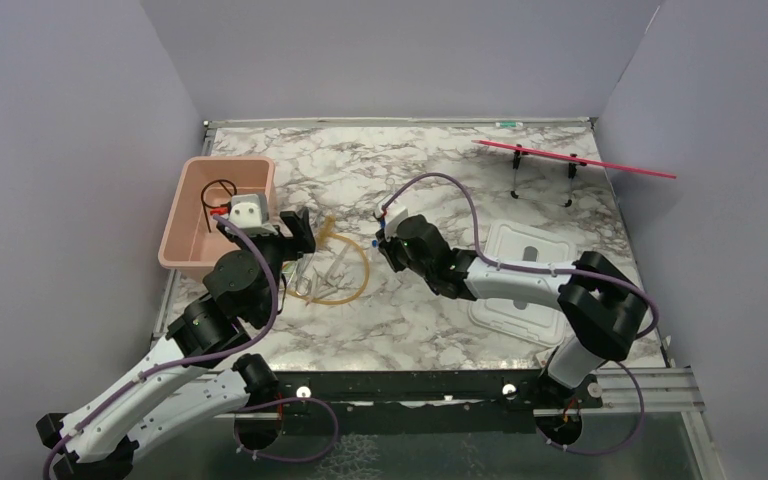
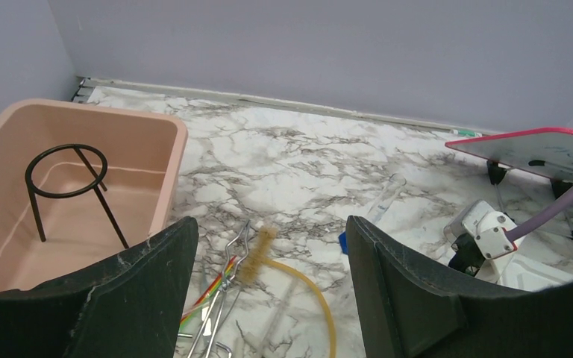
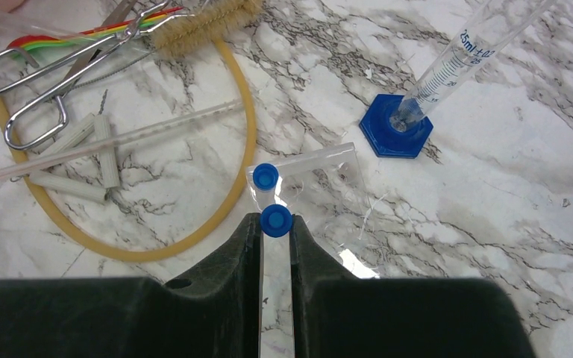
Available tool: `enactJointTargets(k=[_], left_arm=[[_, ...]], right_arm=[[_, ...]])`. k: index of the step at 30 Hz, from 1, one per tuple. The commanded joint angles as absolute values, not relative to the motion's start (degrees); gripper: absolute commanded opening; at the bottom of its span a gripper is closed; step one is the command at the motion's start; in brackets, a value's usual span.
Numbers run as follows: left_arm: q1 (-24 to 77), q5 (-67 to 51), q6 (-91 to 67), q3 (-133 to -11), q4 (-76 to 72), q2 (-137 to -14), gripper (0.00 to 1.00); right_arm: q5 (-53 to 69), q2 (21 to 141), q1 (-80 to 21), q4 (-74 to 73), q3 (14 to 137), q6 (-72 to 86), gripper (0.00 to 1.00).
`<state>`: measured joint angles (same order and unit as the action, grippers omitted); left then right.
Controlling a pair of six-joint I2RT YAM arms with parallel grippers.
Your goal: Organize the chemistry lab equipment
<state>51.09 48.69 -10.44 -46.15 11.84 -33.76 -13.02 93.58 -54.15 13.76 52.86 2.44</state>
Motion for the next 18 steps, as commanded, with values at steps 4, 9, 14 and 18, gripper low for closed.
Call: enactJointTargets(k=[4, 9, 14, 18], left_arm=[[51.08, 50.77, -10.15, -45.56, 10.85, -33.78, 0.75], [51.07, 50.87, -10.11, -45.7, 11.07, -34.08, 0.75], [51.08, 51.05, -10.13, -45.48, 11.07, -34.11, 0.75], [51.09, 51.06, -10.23, -45.52, 11.12, -34.23, 0.75]], right_arm=[[-12.88, 94.48, -54.66, 14.72, 54.17, 2.5, 0.15], [-12.09, 95.0, -54.67, 13.99, 54.3, 3.42, 0.15], [-11.35, 95.22, -54.66, 12.35, 54.93, 4.54, 0.15], [-12.22, 96.17, -54.65, 10.81, 55.57, 4.83, 0.15]])
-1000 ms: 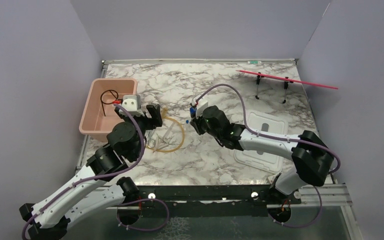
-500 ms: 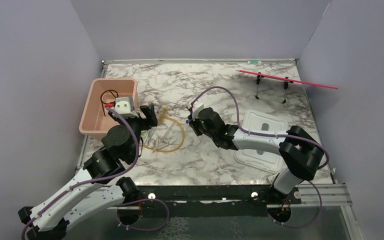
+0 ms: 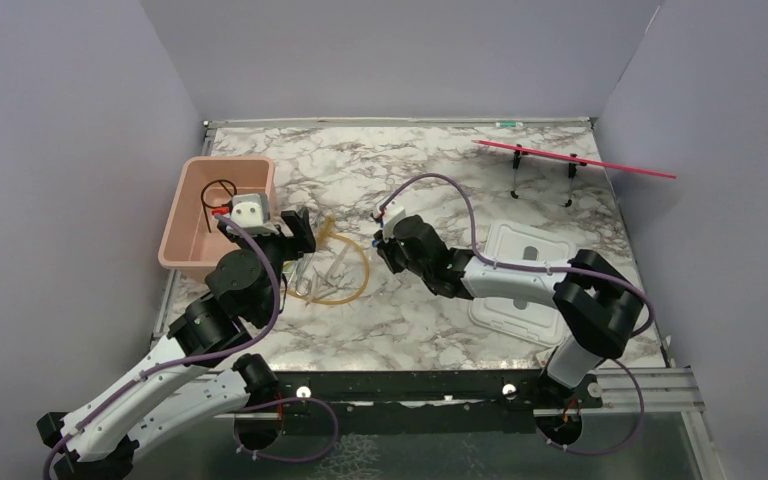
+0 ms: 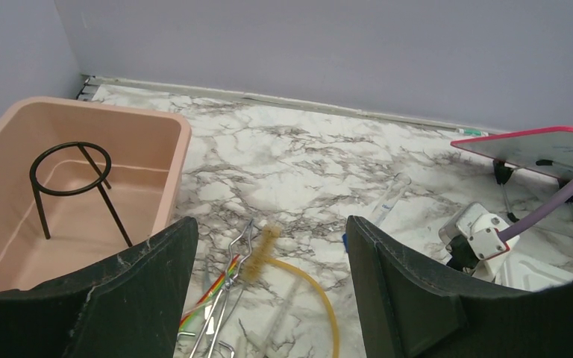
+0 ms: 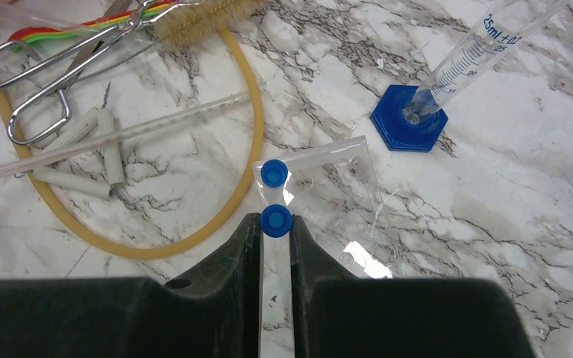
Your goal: Organize the chemistry lab equipment
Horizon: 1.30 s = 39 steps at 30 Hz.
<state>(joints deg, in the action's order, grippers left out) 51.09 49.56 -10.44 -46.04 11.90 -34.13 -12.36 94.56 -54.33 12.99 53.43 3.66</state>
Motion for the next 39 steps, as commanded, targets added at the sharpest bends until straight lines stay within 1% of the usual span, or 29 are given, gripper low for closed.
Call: enactJointTargets(k=[1, 9, 14, 17, 20, 22, 25, 30, 34, 39], left_arm=[[51.15, 51.06, -10.28, -45.53, 11.25, -34.19, 0.75], [51.1, 51.15, -10.29, -45.52, 11.34, -34.12, 0.75], [51.14, 51.24, -10.23, -45.52, 11.34, -34.24, 0.75], [51.13, 51.24, -10.24, -45.5, 11.42, -34.35, 0.75], [51.1, 51.33, -10.2, -45.55, 11.43, -34.37, 0.75], [51.08, 51.33, -10.22, -45.53, 11.43, -34.37, 0.75], [51.15, 51.28, -10.2, -45.46, 11.43, -34.43, 0.75], [51.14, 50.99, -10.63, -45.48, 11.54, -34.24, 0.75], [51.12, 50.48, -10.96, -45.48, 11.73, -33.83, 0.75], [51.1, 49.15, -11.09, -45.43, 11.6, -33.49, 0.76]], right_arm=[[-12.34, 96.41, -54.67, 10.77, 55.64, 4.83, 0.15], [-14.01, 98.88, -54.67, 10.76, 56.39, 5.08, 0.16], [-14.32, 100.21, -54.67, 10.7, 57.17, 5.39, 0.2], [-15.25, 100.57, -54.65, 9.38, 57.71, 6.57, 0.29], [-15.65, 99.36, -54.65, 8.98, 57.49, 7.65, 0.41], [-15.92, 97.91, -54.62, 8.26, 57.4, 8.58, 0.52], [-15.75, 94.44, -54.65, 7.3, 57.12, 9.9, 0.59], [-18.13, 88.4, -54.67, 5.03, 56.35, 13.29, 0.61], [-24.24, 85.62, -54.5, 0.62, 57.05, 17.95, 0.6], [-32.25, 85.24, -53.17, -11.98, 59.93, 29.52, 0.57]])
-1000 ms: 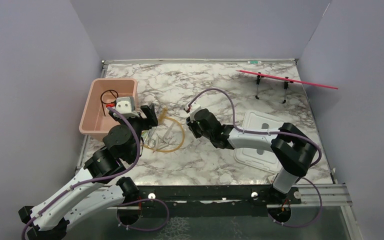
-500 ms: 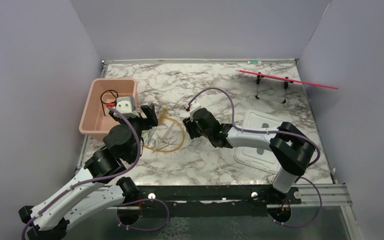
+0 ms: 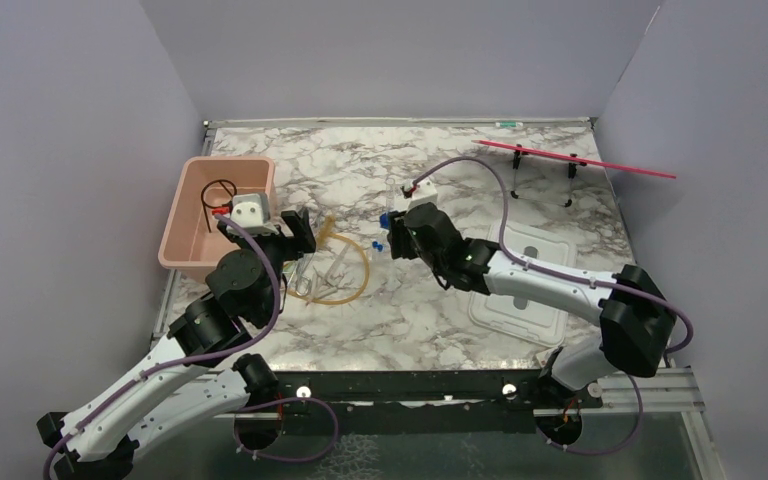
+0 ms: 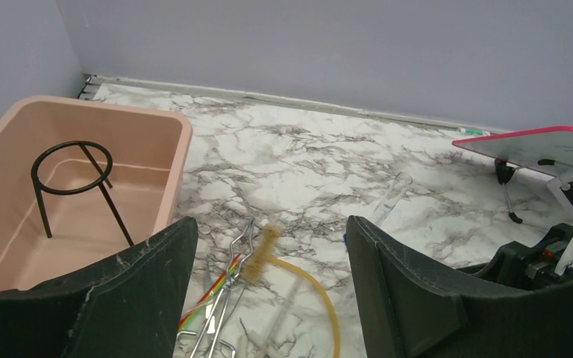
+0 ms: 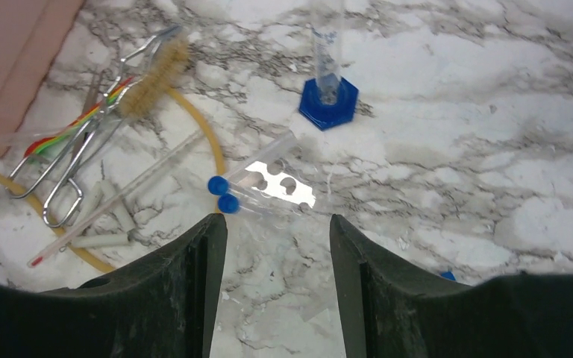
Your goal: Organize the chemistry lab equipment
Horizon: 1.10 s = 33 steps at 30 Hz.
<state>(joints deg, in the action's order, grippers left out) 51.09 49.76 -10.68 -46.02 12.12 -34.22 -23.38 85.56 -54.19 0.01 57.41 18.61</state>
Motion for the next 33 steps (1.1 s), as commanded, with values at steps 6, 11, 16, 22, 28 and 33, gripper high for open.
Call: enactJointTargets(k=[6, 11, 16, 22, 28, 33], left_arm=[[51.08, 47.04, -11.33, -45.47, 11.69, -33.9, 0.77], [51.12, 45.01, -11.27, -45.84, 12.03, -35.24, 0.78], [51.11, 42.78, -11.26, -46.29, 12.55, -37.17, 0.79], [51.11, 40.78, -10.91, -46.69, 12.93, -39.12, 0.79], [51.1, 40.0, -10.81, -46.92, 13.01, -40.44, 0.79], [51.1, 39.69, -10.81, -46.91, 13.07, -41.14, 0.79]], right_arm=[[-33.71, 87.32, -45.97, -27.31, 61.44, 45.88, 0.45], [-30.43, 89.02, -41.2, -27.28, 58.84, 47.88, 0.47], [-30.28, 92.94, -40.47, -27.15, 59.09, 48.77, 0.52], [-29.85, 96.8, -40.0, -27.79, 58.87, 51.04, 0.49], [-28.5, 98.26, -39.65, -25.9, 57.69, 51.18, 0.41], [-27.25, 99.78, -39.4, -23.97, 56.96, 51.06, 0.36]])
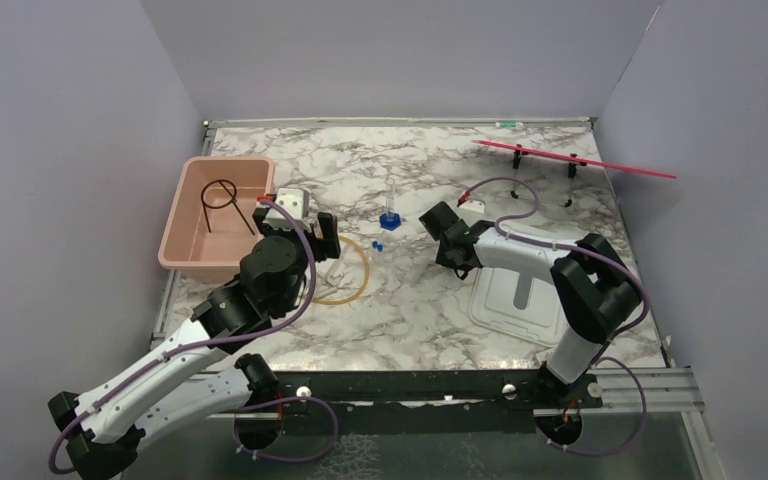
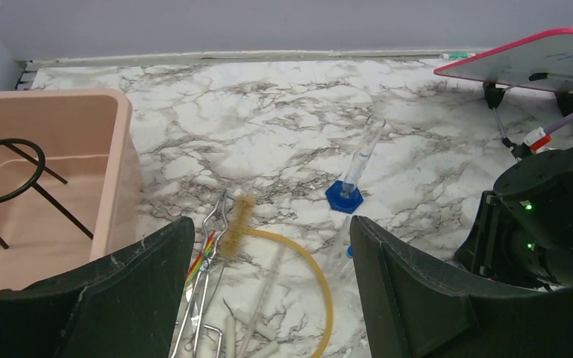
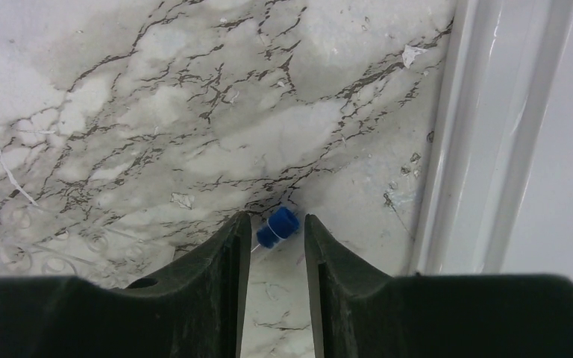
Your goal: Organize the chemistry lab equipment
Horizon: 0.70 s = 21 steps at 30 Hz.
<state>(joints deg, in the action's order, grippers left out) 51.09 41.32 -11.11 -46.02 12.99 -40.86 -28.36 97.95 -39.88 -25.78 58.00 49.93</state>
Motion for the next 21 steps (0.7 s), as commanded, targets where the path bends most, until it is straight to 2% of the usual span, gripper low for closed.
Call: enactJointTargets(k=[1, 6, 13, 21], left_arm=[[51.08, 39.56, -10.81, -46.91, 13.09, -41.28, 0.79], [51.07, 38.83, -10.73, -46.96, 13.05, -42.13, 0.79], [51.12, 36.69, -11.01, -46.86, 13.03, -43.55, 0.79], [51.09, 27.4, -16.53, -46.25, 11.48, -47.57, 0.86]], right_arm=[[-26.98, 99.96, -39.31, -23.4, 56.77, 51.0, 0.36], [-25.81, 100.63, -39.07, -21.44, 55.9, 50.76, 0.31], [-26.25, 98.03, -38.94, -18.58, 54.16, 48.29, 0.14], [-24.83, 87.75, -38.94, -15.08, 51.49, 43.65, 0.11]])
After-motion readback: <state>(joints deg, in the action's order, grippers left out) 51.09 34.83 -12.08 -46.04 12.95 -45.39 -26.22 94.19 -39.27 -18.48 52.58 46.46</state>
